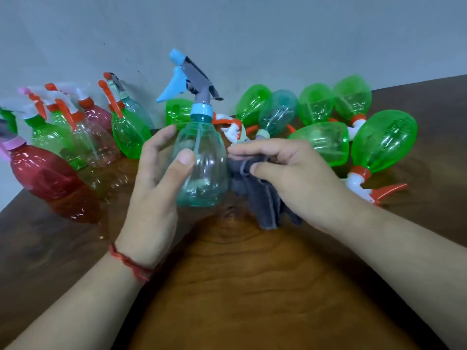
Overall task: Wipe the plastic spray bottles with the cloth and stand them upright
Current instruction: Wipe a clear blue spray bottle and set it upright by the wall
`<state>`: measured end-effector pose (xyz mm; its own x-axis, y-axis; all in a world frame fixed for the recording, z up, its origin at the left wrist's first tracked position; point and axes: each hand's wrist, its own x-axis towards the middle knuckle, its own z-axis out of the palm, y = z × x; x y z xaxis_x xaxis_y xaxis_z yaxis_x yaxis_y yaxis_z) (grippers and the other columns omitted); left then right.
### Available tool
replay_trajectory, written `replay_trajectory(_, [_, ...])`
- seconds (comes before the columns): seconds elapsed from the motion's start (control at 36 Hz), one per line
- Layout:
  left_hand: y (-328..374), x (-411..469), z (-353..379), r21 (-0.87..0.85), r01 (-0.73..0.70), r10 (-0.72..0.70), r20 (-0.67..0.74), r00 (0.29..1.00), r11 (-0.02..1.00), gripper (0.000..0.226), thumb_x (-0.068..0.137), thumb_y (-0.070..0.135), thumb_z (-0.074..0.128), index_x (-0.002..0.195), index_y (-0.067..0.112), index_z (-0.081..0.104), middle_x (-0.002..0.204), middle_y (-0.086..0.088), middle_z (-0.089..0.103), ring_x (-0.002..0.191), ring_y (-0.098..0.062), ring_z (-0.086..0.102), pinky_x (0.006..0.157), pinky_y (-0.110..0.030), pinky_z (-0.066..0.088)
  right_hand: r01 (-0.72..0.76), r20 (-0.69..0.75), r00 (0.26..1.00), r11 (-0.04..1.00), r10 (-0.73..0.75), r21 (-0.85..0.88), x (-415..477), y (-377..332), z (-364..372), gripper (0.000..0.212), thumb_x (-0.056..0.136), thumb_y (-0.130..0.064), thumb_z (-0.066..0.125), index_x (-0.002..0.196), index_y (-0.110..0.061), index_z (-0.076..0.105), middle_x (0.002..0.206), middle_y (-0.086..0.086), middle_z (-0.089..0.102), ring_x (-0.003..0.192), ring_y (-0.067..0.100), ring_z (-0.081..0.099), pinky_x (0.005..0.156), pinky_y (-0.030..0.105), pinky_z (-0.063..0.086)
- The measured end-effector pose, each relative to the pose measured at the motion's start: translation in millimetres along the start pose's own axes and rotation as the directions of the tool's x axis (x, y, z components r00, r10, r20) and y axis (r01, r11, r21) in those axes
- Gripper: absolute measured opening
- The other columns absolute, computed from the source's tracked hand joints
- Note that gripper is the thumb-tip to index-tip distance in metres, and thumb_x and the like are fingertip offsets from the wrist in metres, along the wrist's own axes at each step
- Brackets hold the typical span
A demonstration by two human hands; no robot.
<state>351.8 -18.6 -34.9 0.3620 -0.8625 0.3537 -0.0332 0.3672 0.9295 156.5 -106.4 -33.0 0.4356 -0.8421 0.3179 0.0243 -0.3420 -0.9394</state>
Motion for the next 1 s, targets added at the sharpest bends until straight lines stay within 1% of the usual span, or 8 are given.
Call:
replay_trajectory(0.17, [-2,7,-5,0.047,0.142,-0.145,0.062,0.988,0.989,0.037,0.099,0.035,0.060,0.134,0.022,0.062,0.125,-0.004,0.073,0.110,-0.025,0.072,0.089,-0.046,0.059,-0.059,0.044,0.997,0.998,0.059,0.001,-4,2,5,0.048,0.098,0.008,0.058,0.119,-0.028,0.081,0.116,-0.013,0.079,0.116,0.004,0.070,0.110,0.035,0.052])
replay_trajectory(0.31, [16,16,-28,0.380,0.011,-0.075,0.155,0.985,0.925,0.049,0.094,0.037,0.074,0.140,0.026,0.060,0.132,0.002,0.073,0.123,-0.022,0.070,0.105,-0.052,0.056,-0.099,0.021,0.995,0.994,0.100,-0.055,-5,-3,16,0.048,0.100,0.005,0.059,0.120,-0.033,0.081,0.120,-0.021,0.077,0.116,-0.004,0.068,0.111,0.029,0.050])
replay_trajectory(0.42, [29,27,-47,0.520,0.004,-0.047,0.069,0.996,0.854,0.063,0.081,0.043,0.082,0.139,0.033,0.057,0.131,0.012,0.072,0.122,-0.014,0.068,0.097,-0.036,0.056,-0.122,0.047,0.990,0.980,0.131,-0.158,8,-16,40,0.050,0.102,-0.003,0.059,0.129,-0.042,0.074,0.124,-0.032,0.071,0.118,-0.005,0.066,0.111,0.026,0.049])
replay_trajectory(0.58, [36,48,-98,0.594,0.138,-0.079,-0.125,0.989,0.792,0.053,0.084,0.030,0.090,0.127,0.032,0.057,0.118,0.018,0.070,0.117,0.002,0.065,0.110,-0.037,0.053,-0.104,0.177,0.971,0.953,0.159,-0.285,51,-31,104,0.061,0.099,0.001,0.054,0.148,-0.034,0.061,0.145,-0.024,0.061,0.129,-0.009,0.054,0.111,0.017,0.043])
replay_trajectory(0.67, [40,53,-123,0.605,0.194,-0.080,-0.210,0.975,0.773,0.051,0.086,0.024,0.087,0.127,0.023,0.057,0.113,0.017,0.067,0.099,0.012,0.064,0.090,-0.018,0.054,-0.094,0.221,0.960,0.943,0.170,-0.319,73,-34,145,0.063,0.096,0.002,0.054,0.151,-0.029,0.059,0.150,-0.016,0.060,0.130,-0.003,0.054,0.097,0.004,0.041])
replay_trajectory(0.75, [40,57,-148,0.624,0.286,-0.099,-0.317,0.943,0.728,0.052,0.073,0.039,0.083,0.116,0.025,0.058,0.109,0.005,0.068,0.098,-0.016,0.070,0.082,-0.032,0.052,-0.077,0.263,0.949,0.936,0.175,-0.344,87,-39,181,0.063,0.096,0.001,0.054,0.152,-0.027,0.057,0.153,-0.012,0.057,0.132,0.002,0.053,0.078,-0.003,0.037])
replay_trajectory(0.89, [33,58,-176,0.657,0.390,-0.117,-0.420,0.900,0.646,0.041,0.078,0.032,0.077,0.113,0.023,0.058,0.118,-0.012,0.062,0.104,-0.036,0.064,0.097,-0.046,0.055,-0.092,0.298,0.930,0.921,0.216,-0.379,96,-40,223,0.060,0.096,-0.001,0.055,0.151,-0.026,0.059,0.151,-0.006,0.060,0.135,0.012,0.056,0.099,0.019,0.042])
replay_trajectory(1.0, [21,60,-184,0.649,0.409,-0.075,-0.478,0.875,0.641,0.043,0.089,0.028,0.076,0.129,0.021,0.064,0.123,-0.013,0.056,0.117,-0.041,0.060,0.105,-0.048,0.052,-0.102,0.301,0.924,0.912,0.234,-0.397,101,-39,242,0.064,0.098,-0.001,0.054,0.157,-0.024,0.051,0.151,-0.007,0.057,0.129,0.013,0.059,0.070,-0.001,0.044])
